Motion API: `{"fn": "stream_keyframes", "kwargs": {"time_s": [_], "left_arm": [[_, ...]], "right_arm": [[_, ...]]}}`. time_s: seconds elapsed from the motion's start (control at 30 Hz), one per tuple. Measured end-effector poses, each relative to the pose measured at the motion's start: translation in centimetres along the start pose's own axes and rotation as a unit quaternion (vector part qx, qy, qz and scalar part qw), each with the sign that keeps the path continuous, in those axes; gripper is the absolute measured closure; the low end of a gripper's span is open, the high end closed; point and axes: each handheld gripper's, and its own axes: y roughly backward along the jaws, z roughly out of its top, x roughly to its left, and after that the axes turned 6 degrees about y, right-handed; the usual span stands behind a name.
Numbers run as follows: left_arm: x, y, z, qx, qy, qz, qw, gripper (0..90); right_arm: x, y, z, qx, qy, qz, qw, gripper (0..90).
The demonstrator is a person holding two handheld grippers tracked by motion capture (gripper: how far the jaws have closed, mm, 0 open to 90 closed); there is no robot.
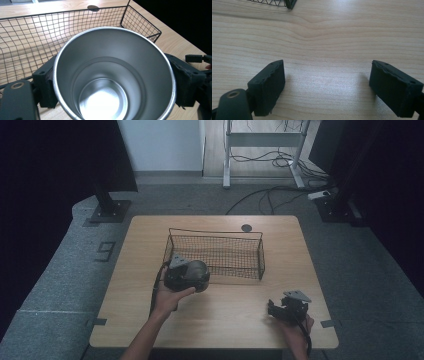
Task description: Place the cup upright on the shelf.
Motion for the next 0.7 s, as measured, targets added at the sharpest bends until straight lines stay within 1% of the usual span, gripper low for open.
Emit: {"fn": "stream_keyframes", "kwargs": {"time_s": [0.27, 0.37, 0.7], "left_arm": [[0.4, 0.2, 0.5, -0.002, 0.005, -0.003, 1.0, 14.6], [0.5, 0.3, 0.8, -0.004, 0.009, -0.008, 0.9999, 14.6], [0.9, 0.1, 1.8, -0.007, 0.005, 0.001, 1.0, 14.6]], "right_arm": [[0.0, 0.0, 0.0, 0.0, -0.001, 0.0, 1.0, 13.1], [0.0, 0.0, 0.0, 0.0, -0.001, 0.0, 1.0, 13.1], [0.0, 0.0, 0.0, 0.0, -0.001, 0.0, 1.0, 13.1]]}}
